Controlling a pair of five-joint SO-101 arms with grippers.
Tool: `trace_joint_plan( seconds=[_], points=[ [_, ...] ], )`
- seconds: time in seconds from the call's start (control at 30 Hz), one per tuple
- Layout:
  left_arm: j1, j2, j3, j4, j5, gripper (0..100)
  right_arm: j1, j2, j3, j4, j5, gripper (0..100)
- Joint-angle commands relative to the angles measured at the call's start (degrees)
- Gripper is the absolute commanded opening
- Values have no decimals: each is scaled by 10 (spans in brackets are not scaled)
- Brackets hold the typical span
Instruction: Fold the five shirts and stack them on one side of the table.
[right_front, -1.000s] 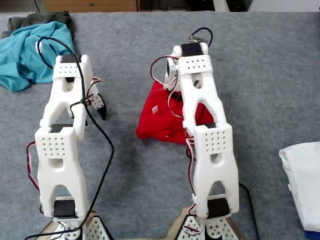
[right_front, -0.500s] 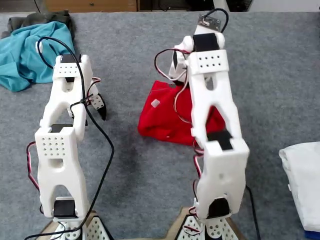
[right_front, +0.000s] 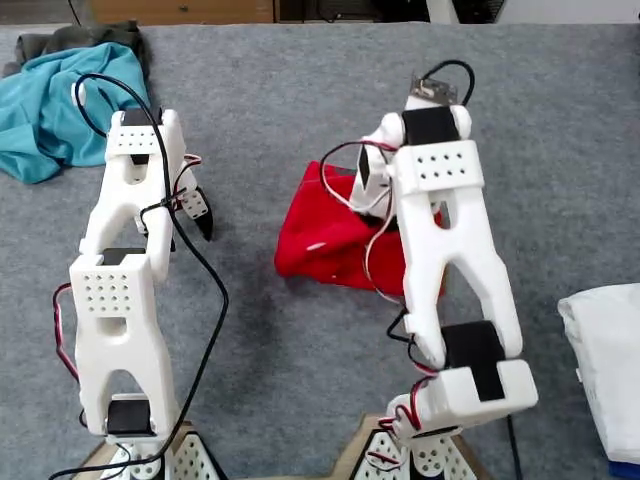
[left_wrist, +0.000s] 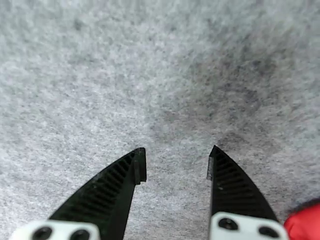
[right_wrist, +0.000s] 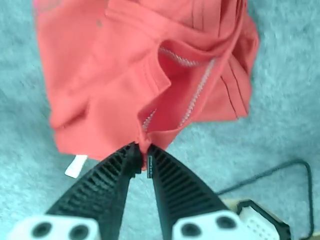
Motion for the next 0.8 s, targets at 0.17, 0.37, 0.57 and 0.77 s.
trace_joint_plan(
  seconds=[0.17,0.37,0.57,0.77],
  points=[
    [-6,-35,0,-6,-15,211,75,-69,70,10,32,61],
    [-6,-35,-1,-6,-15,211,99,-106,71,10,61,182],
    [-6,-35,-1,-6,-15,211,96,-110,73,-41,55,182],
    [-6,-35,-1,-6,-15,211,41,-62,69,-155,-15,184]
  ],
)
